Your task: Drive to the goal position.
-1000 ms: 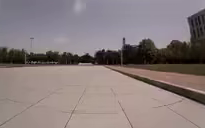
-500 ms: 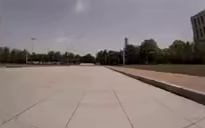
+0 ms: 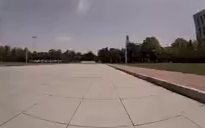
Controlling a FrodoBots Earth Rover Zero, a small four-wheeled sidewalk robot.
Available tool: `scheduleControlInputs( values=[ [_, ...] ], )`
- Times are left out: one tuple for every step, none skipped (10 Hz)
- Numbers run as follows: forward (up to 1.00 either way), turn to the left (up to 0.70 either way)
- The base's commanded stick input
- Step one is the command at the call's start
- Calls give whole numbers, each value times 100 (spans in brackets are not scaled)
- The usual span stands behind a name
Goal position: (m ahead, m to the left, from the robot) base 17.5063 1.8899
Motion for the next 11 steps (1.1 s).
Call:
scheduleControlInputs(
  values=[
    [100, 0],
    [100, 0],
    [100, 0],
    [100, 0],
    [100, 0],
    [100, 0],
    [100, 0],
    [100, 0],
    [100, 0],
    [100, 0],
    [100, 0]
  ],
)
